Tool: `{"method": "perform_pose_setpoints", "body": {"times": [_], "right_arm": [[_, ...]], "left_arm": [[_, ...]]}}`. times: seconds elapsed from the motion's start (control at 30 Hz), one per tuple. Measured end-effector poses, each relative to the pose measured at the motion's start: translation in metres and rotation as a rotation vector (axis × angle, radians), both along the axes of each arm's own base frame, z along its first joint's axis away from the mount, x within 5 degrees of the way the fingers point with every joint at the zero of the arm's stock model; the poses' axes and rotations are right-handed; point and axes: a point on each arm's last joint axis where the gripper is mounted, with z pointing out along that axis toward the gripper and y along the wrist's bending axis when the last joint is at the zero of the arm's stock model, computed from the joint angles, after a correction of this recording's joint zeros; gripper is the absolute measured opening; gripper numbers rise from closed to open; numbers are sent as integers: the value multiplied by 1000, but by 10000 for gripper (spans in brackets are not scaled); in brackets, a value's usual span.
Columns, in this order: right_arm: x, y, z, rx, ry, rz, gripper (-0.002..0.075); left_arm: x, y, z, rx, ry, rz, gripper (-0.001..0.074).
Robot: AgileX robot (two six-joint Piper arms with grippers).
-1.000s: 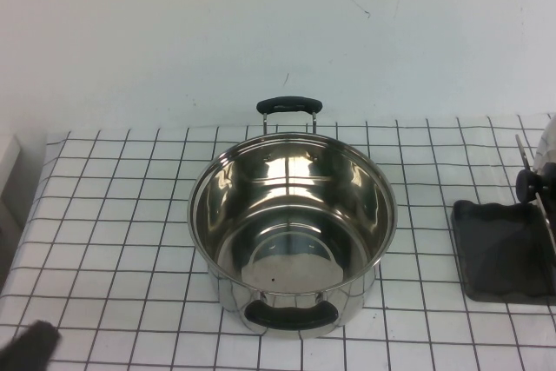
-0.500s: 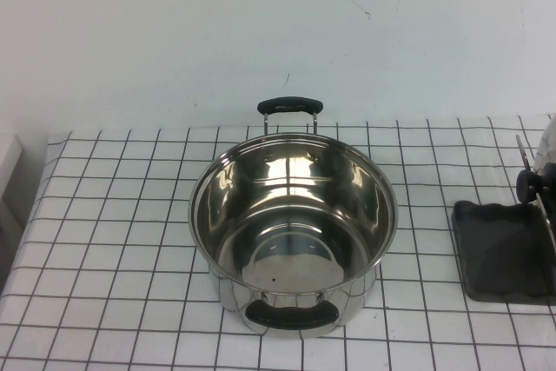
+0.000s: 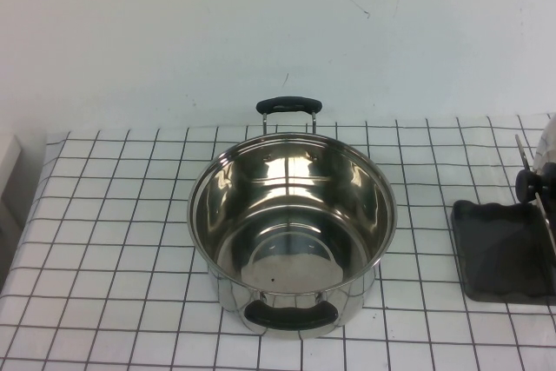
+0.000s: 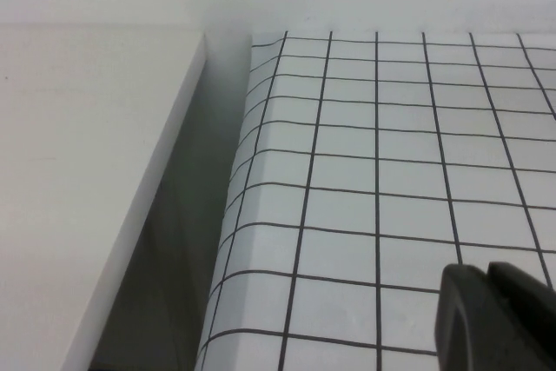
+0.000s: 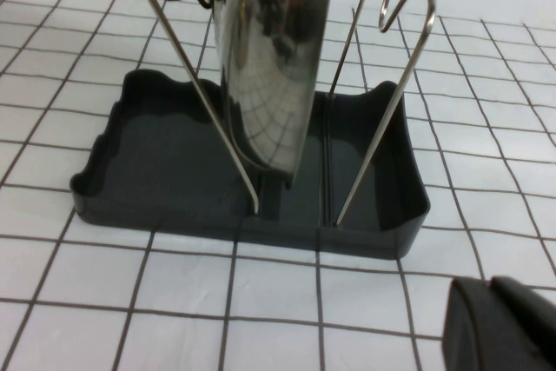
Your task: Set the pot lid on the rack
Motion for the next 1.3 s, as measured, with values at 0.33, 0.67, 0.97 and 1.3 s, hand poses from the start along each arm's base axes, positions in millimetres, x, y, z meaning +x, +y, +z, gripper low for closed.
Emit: {"method": "perform_pose_setpoints", "body": {"times": [0.33, 0.67, 0.97, 1.3], "right_arm": [[0, 0, 0, 0, 0, 0, -2], [0, 0, 0, 0, 0, 0, -2], [0, 0, 0, 0, 0, 0, -2], [0, 0, 0, 0, 0, 0, -2]], "left_arm": [[0, -3, 0, -62, 6, -40, -2], [-1, -7, 0, -51, 9, -112, -2], [-1, -2, 0, -57, 9, -54, -2], [-1, -2, 0, -77, 13, -49, -2]]}}
